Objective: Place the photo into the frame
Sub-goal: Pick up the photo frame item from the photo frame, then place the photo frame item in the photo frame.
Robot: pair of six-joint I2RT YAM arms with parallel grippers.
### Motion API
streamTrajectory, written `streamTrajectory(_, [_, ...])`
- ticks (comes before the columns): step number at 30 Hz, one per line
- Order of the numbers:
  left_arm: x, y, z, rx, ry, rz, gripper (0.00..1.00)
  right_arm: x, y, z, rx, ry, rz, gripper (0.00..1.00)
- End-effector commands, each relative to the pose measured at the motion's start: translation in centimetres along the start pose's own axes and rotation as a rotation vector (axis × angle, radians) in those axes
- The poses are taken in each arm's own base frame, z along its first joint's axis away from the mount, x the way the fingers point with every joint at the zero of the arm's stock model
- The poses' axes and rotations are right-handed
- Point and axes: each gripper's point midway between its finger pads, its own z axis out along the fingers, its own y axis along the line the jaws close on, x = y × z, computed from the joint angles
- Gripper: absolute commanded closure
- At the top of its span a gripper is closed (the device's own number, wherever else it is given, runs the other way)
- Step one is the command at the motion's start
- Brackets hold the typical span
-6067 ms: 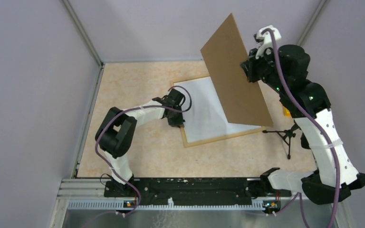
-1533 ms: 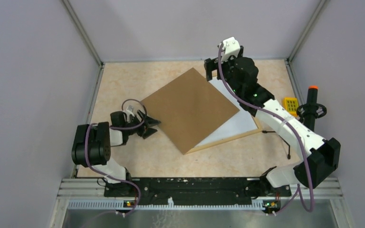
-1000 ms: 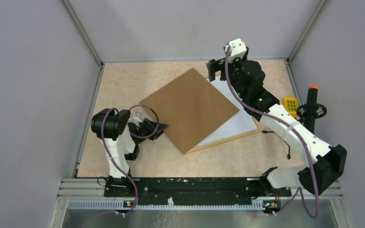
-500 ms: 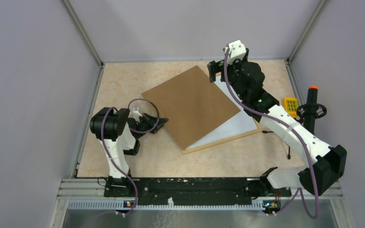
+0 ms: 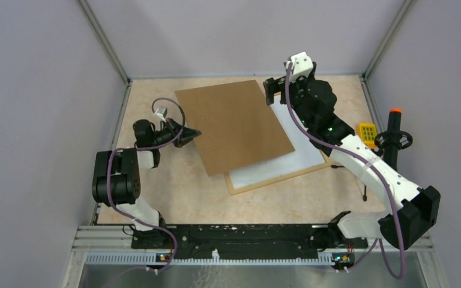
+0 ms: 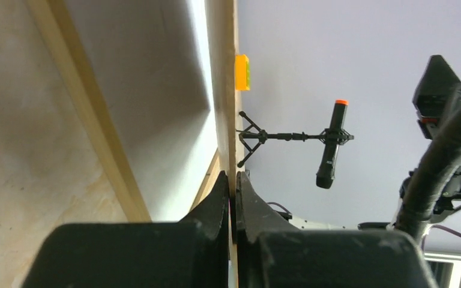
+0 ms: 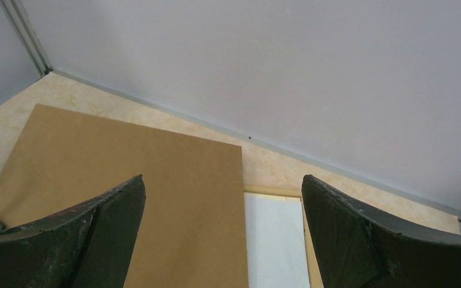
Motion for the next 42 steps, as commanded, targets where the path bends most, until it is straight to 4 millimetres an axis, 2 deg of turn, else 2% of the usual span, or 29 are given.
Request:
streamTrajectory(1, [0.4,-3.4,-1.5,0.071,0.179,0.122,1.0,-2.0,-1.3,-0.4,0.043,-0.053,-0.005,0.01])
streamTrajectory(4, [0.4,-3.8,-1.5,0.087,0.223,0.127,1.0,-1.8,-1.5,-0.5,0.052,-0.049,-0.013,0.01])
streamTrajectory(10, [0.5,-2.4,-0.5,0.045,0.213,0.05,1.0,-1.7,-1.4,-0.4,0.048,-0.047,-0.015,0.01])
streamTrajectory(13, [0.0,-2.3,0.4,0.04,0.153,0.067,1.0,-1.7,-1.4,-0.3,0.049,-0.045,-0.015,0.01])
streamTrajectory(15, [0.0,-1.9,1.5,0.031,0.171,0.064,1.0,-1.7,-1.4,-0.3,0.051,-0.045,-0.015,0.01])
streamTrajectory(22, [0.9,-1.2,4.0,0.066,0.236,0.017,1.0,-1.6,-1.4,-0.2,0.052,-0.042,-0.014,0.01])
streamTrajectory(25, [1.9,-1.2,5.5,0.065,0.276,0.02,1.0,-1.4,-1.4,0.0,0.052,-0.035,-0.016,0.01])
streamTrajectory(32, [2.2,0.1,7.6,0.021,0.274,0.028,1.0,-1.3,-1.3,0.2,0.052,-0.03,-0.018,0.01])
streamTrajectory(39, [1.6,1.3,8.1,0.0,0.23,0.048,1.0,-0.9,-1.4,0.3,0.057,-0.021,-0.025,0.01])
streamTrajectory(42, [1.5,1.3,8.0,0.011,0.224,0.053,1.0,-0.8,-1.5,0.3,0.062,-0.018,-0.027,0.01])
